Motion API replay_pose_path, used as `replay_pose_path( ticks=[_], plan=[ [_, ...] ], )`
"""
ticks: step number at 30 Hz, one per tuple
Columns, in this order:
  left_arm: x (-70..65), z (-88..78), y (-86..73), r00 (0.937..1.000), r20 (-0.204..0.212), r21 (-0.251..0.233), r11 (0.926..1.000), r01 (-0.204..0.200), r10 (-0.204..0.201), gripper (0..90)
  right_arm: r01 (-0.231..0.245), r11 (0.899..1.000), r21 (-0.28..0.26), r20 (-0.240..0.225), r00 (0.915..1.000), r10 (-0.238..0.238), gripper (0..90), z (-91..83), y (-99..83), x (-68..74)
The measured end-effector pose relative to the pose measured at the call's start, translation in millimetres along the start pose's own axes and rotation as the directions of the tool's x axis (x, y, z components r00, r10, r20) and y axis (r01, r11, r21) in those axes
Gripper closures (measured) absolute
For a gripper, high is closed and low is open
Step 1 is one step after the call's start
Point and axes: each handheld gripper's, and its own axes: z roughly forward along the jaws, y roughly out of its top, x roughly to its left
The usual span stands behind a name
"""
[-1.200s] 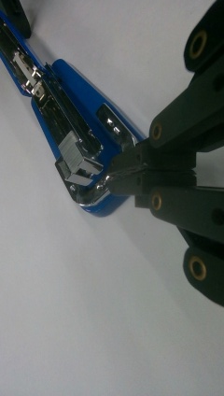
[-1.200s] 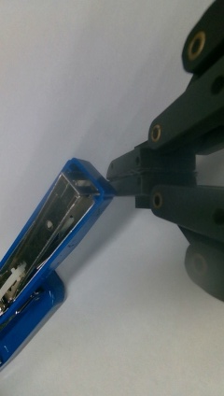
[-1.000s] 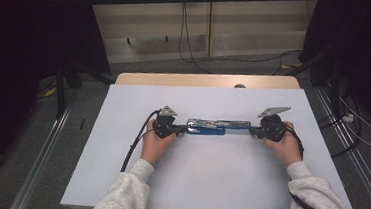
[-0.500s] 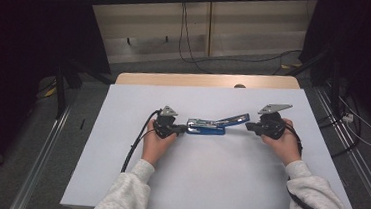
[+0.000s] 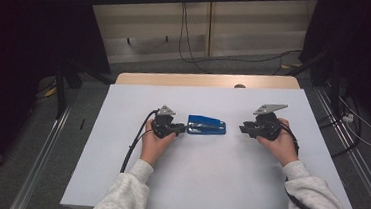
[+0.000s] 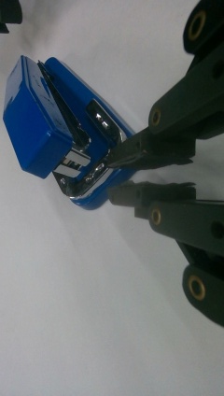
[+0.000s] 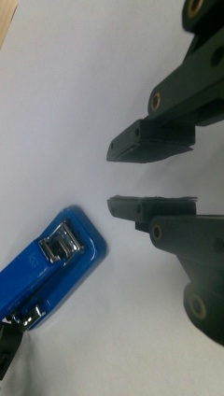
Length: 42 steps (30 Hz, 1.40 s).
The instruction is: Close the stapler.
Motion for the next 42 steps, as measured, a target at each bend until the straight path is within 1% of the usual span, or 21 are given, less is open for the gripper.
replay_pose_path(
  ticks=[1, 3, 4, 5, 6, 7, 9, 10, 12, 15, 17, 21, 23, 28, 32, 34, 35, 37, 38, 39, 42],
  plan=[
    [0.7, -1.1, -0.6, 1.0000, -0.001, 0.004, 1.0000, 0.003, -0.003, 69.9, -0.004, 1.000, -0.003, 0.000, 1.0000, 0.004, 64.5, -0.5, 0.0, 1.1],
    [1.0, -4.2, -2.2, 0.9997, -0.019, -0.015, 0.9997, 0.019, -0.019, 61.1, -0.012, 1.000, -0.004, -0.017, 0.9998, 0.012, 62.2, -2.2, 0.1, 3.0],
    [1.8, -6.4, -2.7, 0.9991, -0.020, -0.028, 0.9989, 0.038, -0.038, 51.2, -0.022, 1.000, -0.008, -0.023, 0.9995, 0.022, 58.1, -3.2, 0.1, 3.7],
    [2.8, -8.6, -2.9, 0.9991, -0.011, -0.030, 0.9987, 0.042, -0.042, 44.6, -0.031, 0.999, -0.008, -0.029, 0.9991, 0.031, 56.7, -3.9, -0.5, 4.1],
    [2.9, -11.2, -3.1, 0.9991, -0.001, -0.033, 0.9986, 0.041, -0.041, 43.6, -0.038, 0.999, -0.007, -0.032, 0.9988, 0.038, 55.3, -4.5, -1.0, 4.5],
    [3.3, -14.5, -2.5, 0.9998, -0.003, -0.032, 0.9993, 0.020, -0.021, 40.8, -0.046, 0.999, -0.004, -0.036, 0.9983, 0.046, 52.7, -5.2, -1.7, 5.2],
    [2.0, -20.9, -1.0, 0.9998, -0.004, -0.046, 0.9987, 0.020, -0.020, 30.0, -0.044, 0.999, 0.000, -0.038, 0.9983, 0.044, 48.4, -6.9, -3.6, 6.3],
    [1.7, -24.3, 0.0, 0.9999, 0.003, -0.055, 0.9984, 0.016, -0.016, 26.8, -0.044, 0.999, -0.001, -0.035, 0.9984, 0.044, 45.7, -8.2, -4.5, 6.7],
    [-0.6, -29.8, 1.2, 0.9996, 0.021, -0.079, 0.9967, 0.019, -0.017, 22.6, -0.054, 0.999, -0.005, -0.035, 0.9979, 0.054, 41.6, -11.8, -5.8, 7.3],
    [-5.0, -36.4, 2.7, 0.9997, 0.025, -0.099, 0.9950, 0.001, 0.001, 16.6, -0.055, 0.998, -0.014, -0.026, 0.9982, 0.055, 35.2, -17.9, -7.4, 9.7],
    [-7.3, -40.8, 3.0, 0.9994, 0.029, -0.102, 0.9946, -0.018, 0.021, 16.0, -0.056, 0.998, -0.022, -0.021, 0.9982, 0.055, 32.4, -22.0, -8.4, 11.8],
    [-11.9, -46.6, 1.5, 0.9989, 0.032, -0.113, 0.9932, -0.029, 0.033, 13.3, -0.071, 0.997, -0.042, -0.024, 0.9972, 0.070, 28.6, -28.7, -11.3, 17.5],
    [-11.9, -49.2, -0.4, 0.9985, 0.027, -0.102, 0.9938, -0.045, 0.048, 12.6, -0.072, 0.997, -0.040, -0.019, 0.9973, 0.071, 27.0, -30.3, -14.1, 21.8],
    [-11.6, -58.1, -5.3, 0.9988, 0.032, -0.113, 0.9930, -0.032, 0.035, 10.4, -0.051, 0.998, -0.032, -0.018, 0.9986, 0.050, 24.1, -33.9, -16.4, 30.3],
    [-13.0, -66.6, -9.5, 0.9980, 0.034, -0.116, 0.9919, -0.050, 0.054, 9.2, -0.052, 0.998, -0.034, -0.023, 0.9984, 0.051, 22.1, -37.6, -19.1, 34.0],
    [-13.9, -70.6, -13.0, 0.9978, 0.024, -0.120, 0.9910, -0.059, 0.062, 9.1, -0.051, 0.998, -0.030, -0.025, 0.9984, 0.050, 20.9, -39.6, -21.0, 36.0],
    [-14.5, -72.4, -14.8, 0.9979, 0.029, -0.122, 0.9911, -0.055, 0.058, 9.1, -0.052, 0.998, -0.031, -0.027, 0.9983, 0.051, 20.5, -40.7, -21.9, 36.9],
    [-15.1, -76.5, -18.1, 0.9969, 0.030, -0.116, 0.9909, -0.069, 0.073, 9.0, -0.060, 0.998, -0.033, -0.026, 0.9979, 0.059, 19.9, -43.2, -23.5, 38.7],
    [-16.5, -78.6, -19.9, 0.9975, 0.027, -0.121, 0.9907, -0.062, 0.066, 9.0, -0.065, 0.997, -0.035, -0.028, 0.9975, 0.064, 19.5, -44.6, -24.3, 39.9],
    [-17.1, -81.1, -21.6, 0.9971, 0.023, -0.122, 0.9901, -0.070, 0.073, 8.8, -0.067, 0.997, -0.041, -0.031, 0.9973, 0.066, 19.5, -45.9, -25.1, 41.4],
    [-18.2, -88.4, -26.9, 0.9973, 0.028, -0.132, 0.9892, -0.064, 0.068, 8.8, -0.051, 0.998, -0.038, -0.035, 0.9982, 0.050, 19.2, -49.6, -27.0, 47.6]
  ],
)
